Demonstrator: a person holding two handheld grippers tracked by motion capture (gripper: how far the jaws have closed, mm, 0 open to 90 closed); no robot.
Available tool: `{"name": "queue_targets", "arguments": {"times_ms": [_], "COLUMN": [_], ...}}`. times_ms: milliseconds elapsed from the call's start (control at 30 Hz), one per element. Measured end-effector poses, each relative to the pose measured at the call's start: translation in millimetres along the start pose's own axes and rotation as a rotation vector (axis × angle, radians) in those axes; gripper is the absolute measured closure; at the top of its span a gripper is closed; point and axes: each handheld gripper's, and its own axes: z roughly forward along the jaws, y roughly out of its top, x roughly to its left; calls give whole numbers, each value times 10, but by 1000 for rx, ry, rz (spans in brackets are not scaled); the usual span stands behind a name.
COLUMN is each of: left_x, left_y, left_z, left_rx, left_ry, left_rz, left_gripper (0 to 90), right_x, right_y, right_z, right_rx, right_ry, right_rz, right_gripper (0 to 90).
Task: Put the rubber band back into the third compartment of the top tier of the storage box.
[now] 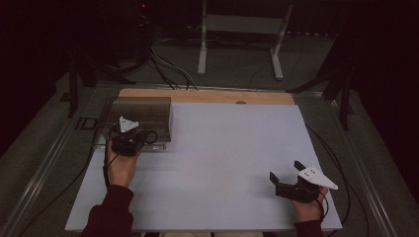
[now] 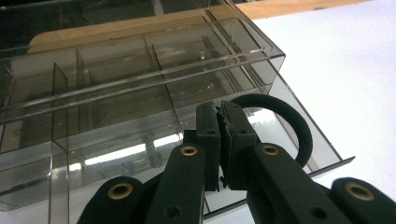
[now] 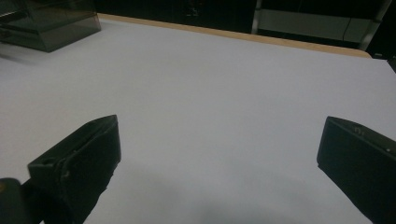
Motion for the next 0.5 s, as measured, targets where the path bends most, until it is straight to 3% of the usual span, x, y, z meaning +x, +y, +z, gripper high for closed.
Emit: {"name": "queue_targets", "arguments": {"times_ms": [167,400,500], "left_x": [-8,5,9], "left_y": [-11,-14,-25], "left_z": [18,-60,-131], "left_rx": [6,-64,-105], "left_ry": [1,-11,-17], "left_rz": [-3,-43,-40], "left_gripper": [839,483,383], "right_x": [1,-2,-1], "right_y": [0,0,0], "right_z": [0,-3,-1], "right_rx": [0,-1,1], "right_ry": [1,0,1], "right_rz": [0,1,1], "right_gripper": [1,1,1]}}
